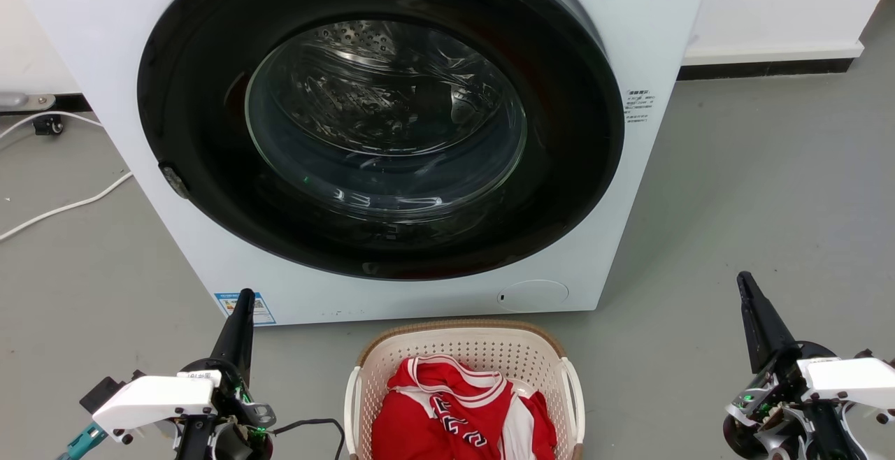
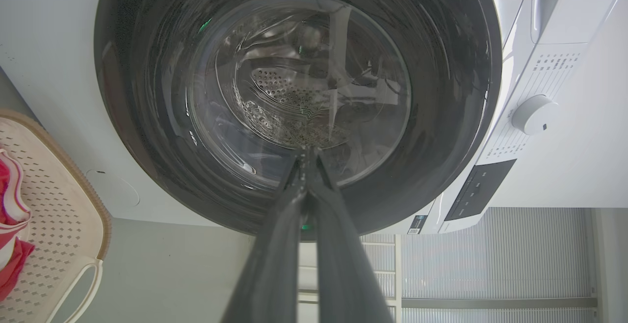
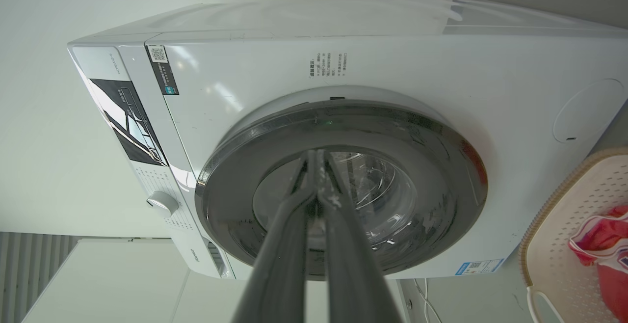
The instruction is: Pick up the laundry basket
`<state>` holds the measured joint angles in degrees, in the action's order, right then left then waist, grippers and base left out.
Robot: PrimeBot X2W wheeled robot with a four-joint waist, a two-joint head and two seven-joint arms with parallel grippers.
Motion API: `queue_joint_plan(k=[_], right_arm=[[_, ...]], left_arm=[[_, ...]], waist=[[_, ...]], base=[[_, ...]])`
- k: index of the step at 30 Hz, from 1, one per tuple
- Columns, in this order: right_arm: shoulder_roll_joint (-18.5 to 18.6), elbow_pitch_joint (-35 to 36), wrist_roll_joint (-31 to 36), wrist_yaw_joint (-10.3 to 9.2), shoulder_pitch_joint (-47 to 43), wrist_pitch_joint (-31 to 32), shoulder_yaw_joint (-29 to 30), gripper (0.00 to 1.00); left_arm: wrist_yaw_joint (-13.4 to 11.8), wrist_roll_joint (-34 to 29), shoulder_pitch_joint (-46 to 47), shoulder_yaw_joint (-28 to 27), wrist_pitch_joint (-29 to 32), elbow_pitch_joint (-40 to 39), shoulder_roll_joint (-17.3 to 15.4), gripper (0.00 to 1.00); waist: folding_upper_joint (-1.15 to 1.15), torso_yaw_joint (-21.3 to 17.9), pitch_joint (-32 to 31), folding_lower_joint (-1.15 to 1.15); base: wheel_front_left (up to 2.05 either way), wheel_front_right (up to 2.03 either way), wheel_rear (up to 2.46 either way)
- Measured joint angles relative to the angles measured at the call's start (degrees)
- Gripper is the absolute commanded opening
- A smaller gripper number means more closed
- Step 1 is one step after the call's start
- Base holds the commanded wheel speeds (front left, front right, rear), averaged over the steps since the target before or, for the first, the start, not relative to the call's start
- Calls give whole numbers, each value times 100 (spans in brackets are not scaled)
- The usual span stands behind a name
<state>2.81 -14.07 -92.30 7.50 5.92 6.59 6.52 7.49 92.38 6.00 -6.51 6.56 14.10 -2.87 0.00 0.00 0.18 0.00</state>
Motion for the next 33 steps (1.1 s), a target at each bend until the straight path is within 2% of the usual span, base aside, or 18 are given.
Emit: queue_joint_plan(k=[24,25,33], right_arm=[[0,0,0,0,0,0,0,0],[-1,-10,1,0,-7,0,-1,100],[-14,-183,176,-2,-211,-125,-11,100]], left_arm=[[0,0,0,0,0,0,0,0],[0,0,-7,1,0,10,2,100],[-2,-116,-202,46,-131,109,27,100]], waist=[[0,0,0,0],[0,0,0,0],[0,1,4,0]], base=[[0,0,0],[0,0,0],[0,0,0]])
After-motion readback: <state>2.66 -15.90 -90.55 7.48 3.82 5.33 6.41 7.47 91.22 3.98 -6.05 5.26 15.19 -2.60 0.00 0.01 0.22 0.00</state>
